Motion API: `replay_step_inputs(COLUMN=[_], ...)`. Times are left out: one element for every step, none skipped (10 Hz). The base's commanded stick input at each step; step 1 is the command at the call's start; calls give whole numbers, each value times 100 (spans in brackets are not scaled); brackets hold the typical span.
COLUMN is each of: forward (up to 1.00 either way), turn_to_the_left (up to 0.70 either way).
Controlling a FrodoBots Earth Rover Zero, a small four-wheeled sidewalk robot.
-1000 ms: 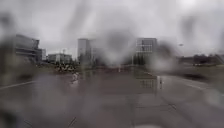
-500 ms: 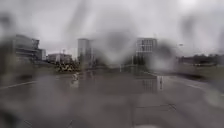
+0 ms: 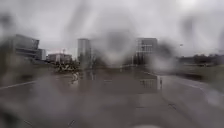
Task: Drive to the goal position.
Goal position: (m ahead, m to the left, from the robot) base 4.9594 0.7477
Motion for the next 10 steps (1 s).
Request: replay_step_inputs(forward=[7, 7, 7, 7, 7, 7, 7, 7, 7, 7], turn_to_the_left=[0, 0, 0, 0, 0, 0, 0, 0, 0, 0])
